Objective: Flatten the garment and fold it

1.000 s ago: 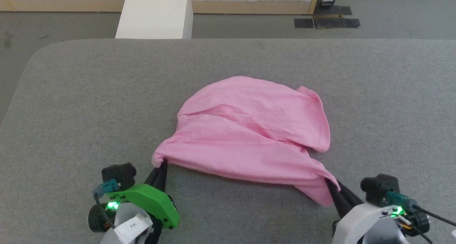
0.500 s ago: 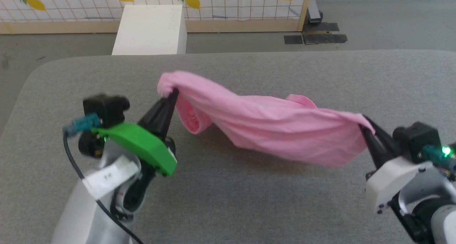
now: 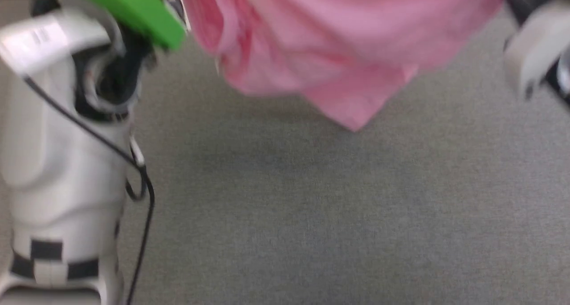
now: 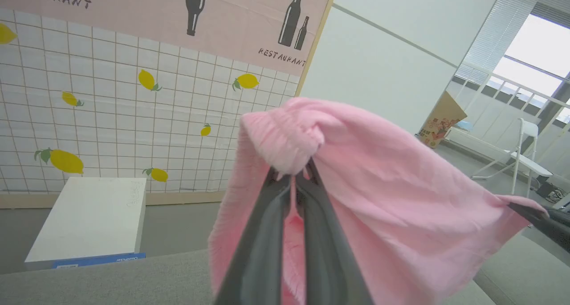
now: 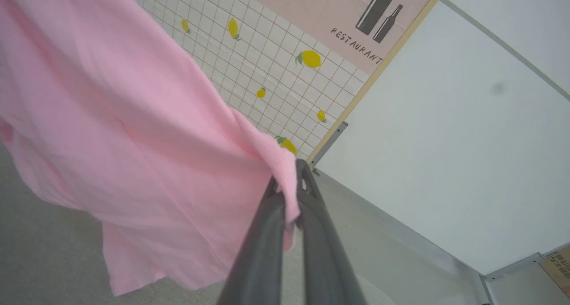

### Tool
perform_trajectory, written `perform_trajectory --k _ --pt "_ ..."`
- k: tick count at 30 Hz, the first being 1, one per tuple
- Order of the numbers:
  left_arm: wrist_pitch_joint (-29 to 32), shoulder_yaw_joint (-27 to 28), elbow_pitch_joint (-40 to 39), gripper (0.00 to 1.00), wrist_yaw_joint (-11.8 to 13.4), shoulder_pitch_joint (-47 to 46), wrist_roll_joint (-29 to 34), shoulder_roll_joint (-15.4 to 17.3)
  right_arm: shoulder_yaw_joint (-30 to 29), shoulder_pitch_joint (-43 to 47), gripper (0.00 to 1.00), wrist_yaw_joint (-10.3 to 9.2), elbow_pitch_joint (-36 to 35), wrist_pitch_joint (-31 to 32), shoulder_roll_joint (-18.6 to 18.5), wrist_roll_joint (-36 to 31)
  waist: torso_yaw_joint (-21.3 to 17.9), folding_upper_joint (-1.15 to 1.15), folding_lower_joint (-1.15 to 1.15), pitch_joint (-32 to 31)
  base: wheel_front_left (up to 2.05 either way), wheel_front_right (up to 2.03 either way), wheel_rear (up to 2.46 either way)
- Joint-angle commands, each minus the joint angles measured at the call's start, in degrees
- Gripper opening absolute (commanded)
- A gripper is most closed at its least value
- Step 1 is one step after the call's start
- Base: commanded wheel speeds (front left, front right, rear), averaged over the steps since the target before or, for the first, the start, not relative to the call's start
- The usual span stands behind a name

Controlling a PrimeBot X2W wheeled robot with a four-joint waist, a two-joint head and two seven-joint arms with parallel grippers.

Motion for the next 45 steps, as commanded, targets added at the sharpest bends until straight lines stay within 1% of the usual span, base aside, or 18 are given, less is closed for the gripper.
perform_trajectory --k 1,4,6,9,12,15,18,22,25,28,31,33,38,42,45 --pt "-0.5 0.5 2.2 0.00 0.7 -3.8 1.2 0.0 0.9 -4.9 0.00 -0.09 2.7 -0.7 0.6 1.0 -1.2 0.00 0.00 6.0 0.00 0.00 0.00" --pt "-1.9 1.4 7.1 0.00 1.8 -10.6 2.5 0.0 2.6 -14.6 0.00 -0.09 8.9 -2.8 1.5 0.1 -1.7 0.00 0.00 9.2 0.00 0.00 0.00" --pt "-3.7 2.2 9.9 0.00 2.5 -15.0 3.4 0.0 2.7 -20.3 0.00 -0.09 13.1 -5.1 3.0 -1.1 -2.0 0.00 0.00 11.2 0.00 0.00 0.00" --pt "-8.0 4.0 13.5 0.00 3.1 -21.2 4.0 -0.5 1.1 -27.7 0.00 -0.09 18.7 -10.2 5.9 -4.0 -2.3 0.00 0.00 13.8 0.00 0.00 0.00" --pt "-12.1 5.2 16.6 0.00 2.8 -24.8 4.0 -1.0 -0.2 -31.4 0.00 -0.09 22.9 -15.2 8.7 -6.5 -2.4 0.00 0.00 15.2 0.00 0.00 0.00" --pt "-14.8 5.6 19.8 0.00 1.4 -25.2 3.6 -1.1 0.3 -31.0 0.00 -0.09 26.5 -19.2 10.8 -7.4 -2.4 0.00 0.00 15.6 0.00 0.00 0.00" --pt "-14.1 3.6 22.8 0.00 -0.8 -21.8 4.3 -0.4 2.7 -27.3 0.00 -0.09 29.3 -21.3 11.5 -5.8 -2.3 0.00 0.00 15.4 0.00 0.00 0.00" --pt "-10.9 0.0 24.9 0.00 -3.0 -14.2 5.3 1.1 7.4 -20.1 0.00 -0.09 30.9 -21.8 10.4 -2.3 -2.1 0.00 0.00 14.1 0.00 0.00 0.00" --pt "-7.5 -2.5 24.6 0.00 -3.9 -6.9 5.5 2.3 11.1 -13.3 0.00 -0.09 29.8 -20.8 8.3 1.9 -1.7 0.00 0.00 12.5 0.00 0.00 0.00" --pt "-4.0 -3.9 22.3 0.00 -4.1 0.8 4.8 3.4 14.3 -6.3 0.00 -0.09 26.9 -19.0 5.4 6.2 -1.3 0.00 0.00 10.7 0.00 0.00 0.00" --pt "-0.3 -4.7 18.1 0.00 -3.6 9.8 3.3 4.6 16.0 1.3 0.00 -0.09 22.6 -16.7 1.9 9.8 -1.0 0.00 0.00 8.5 0.00 0.00 0.00" --pt "2.5 -5.2 14.6 0.00 -3.0 16.0 2.4 5.5 16.0 6.4 0.00 -0.09 19.6 -15.1 -0.2 11.3 -0.6 0.00 0.00 7.0 0.00 0.00 0.00" --pt "7.5 -5.8 6.0 0.00 -0.2 29.8 0.5 7.6 13.7 19.2 0.00 -0.09 12.5 -10.7 -3.7 12.7 0.7 0.00 0.00 3.6 0.00 0.00 0.00" --pt "9.1 -5.5 -0.9 0.00 2.6 39.2 -0.6 8.2 9.9 29.0 0.00 -0.09 7.1 -7.1 -4.6 12.4 1.8 0.00 0.00 1.2 0.00 0.00 0.00" --pt "9.5 -5.2 -5.2 0.00 4.7 45.6 -1.1 8.5 5.4 36.9 0.00 -0.09 3.7 -4.1 -3.2 11.3 2.5 0.00 0.00 -0.6 0.00 0.00 0.00"
